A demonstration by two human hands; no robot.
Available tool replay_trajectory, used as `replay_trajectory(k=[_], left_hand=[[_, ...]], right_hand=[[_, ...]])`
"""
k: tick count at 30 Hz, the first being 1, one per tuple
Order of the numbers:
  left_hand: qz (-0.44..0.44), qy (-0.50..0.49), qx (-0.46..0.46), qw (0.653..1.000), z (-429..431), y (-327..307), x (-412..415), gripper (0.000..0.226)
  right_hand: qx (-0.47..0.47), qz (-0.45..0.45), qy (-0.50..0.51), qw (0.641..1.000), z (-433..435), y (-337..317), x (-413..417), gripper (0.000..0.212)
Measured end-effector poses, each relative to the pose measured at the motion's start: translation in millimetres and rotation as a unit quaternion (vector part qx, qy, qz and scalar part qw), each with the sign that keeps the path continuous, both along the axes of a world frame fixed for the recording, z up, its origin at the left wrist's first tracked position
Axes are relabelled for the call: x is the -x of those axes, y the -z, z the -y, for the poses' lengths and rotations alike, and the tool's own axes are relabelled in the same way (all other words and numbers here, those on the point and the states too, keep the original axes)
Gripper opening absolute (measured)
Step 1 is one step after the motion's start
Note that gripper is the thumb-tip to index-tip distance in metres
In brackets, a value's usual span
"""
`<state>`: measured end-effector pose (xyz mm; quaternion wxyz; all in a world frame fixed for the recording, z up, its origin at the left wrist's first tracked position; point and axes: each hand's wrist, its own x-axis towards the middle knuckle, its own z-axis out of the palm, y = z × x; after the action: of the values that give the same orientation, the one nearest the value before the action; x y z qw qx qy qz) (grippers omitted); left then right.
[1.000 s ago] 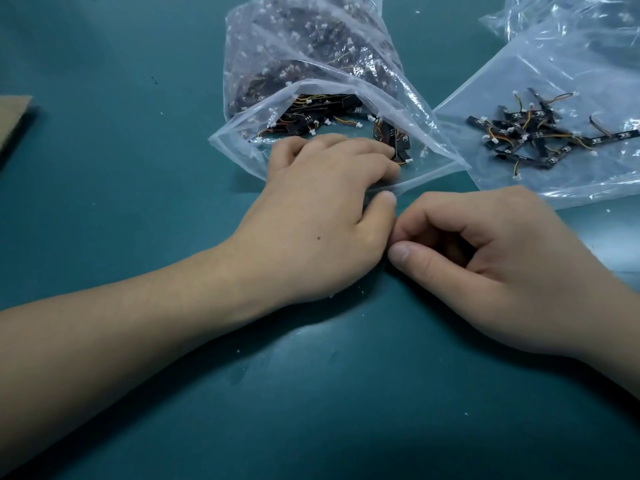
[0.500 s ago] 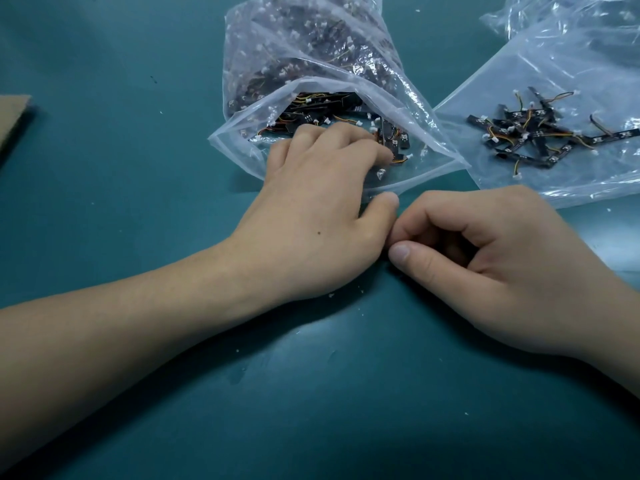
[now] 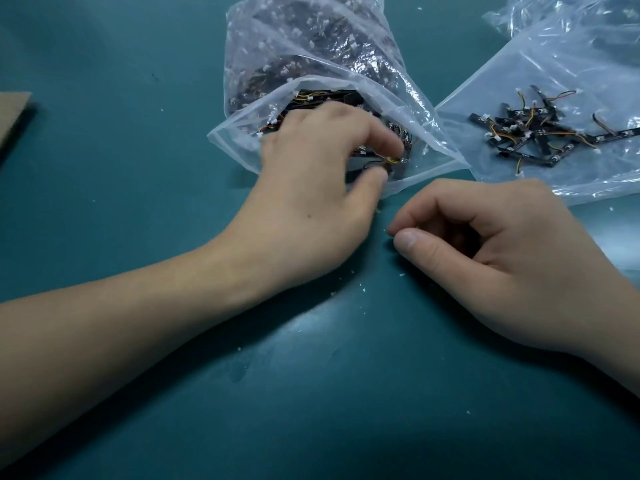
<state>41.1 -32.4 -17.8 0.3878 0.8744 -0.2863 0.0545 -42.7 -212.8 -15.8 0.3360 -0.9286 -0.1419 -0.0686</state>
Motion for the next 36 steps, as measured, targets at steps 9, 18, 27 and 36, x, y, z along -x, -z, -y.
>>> replay_trajectory(k=[9, 18, 27, 36], left_hand=[[0.041, -0.004, -0.068, 0.997, -1.1, -2.4, 5.2, 0.030], [-0.016, 0.017, 0.125, 0.992, -1.4, -2.0, 0.7, 0.016], [-0.040, 0.086, 0.163, 0.982, -2.4, -2.9, 6.0, 0.012], [-0.043, 0.112, 0.144, 0.982, -0.8, -1.6, 7.5, 0.024]], right_hand=[[0.001, 0.002, 0.003, 1.000, 0.0, -0.4, -0.1, 0.006], [-0.024, 0.009, 0.031, 0.999, -1.5, -0.8, 0.7, 0.005], [-0.195, -0.010, 0.064, 0.979, -0.5, 0.8, -0.8, 0.023], [-0.176, -0.012, 0.049, 0.983, 1.2, 3.5, -2.7, 0.014]])
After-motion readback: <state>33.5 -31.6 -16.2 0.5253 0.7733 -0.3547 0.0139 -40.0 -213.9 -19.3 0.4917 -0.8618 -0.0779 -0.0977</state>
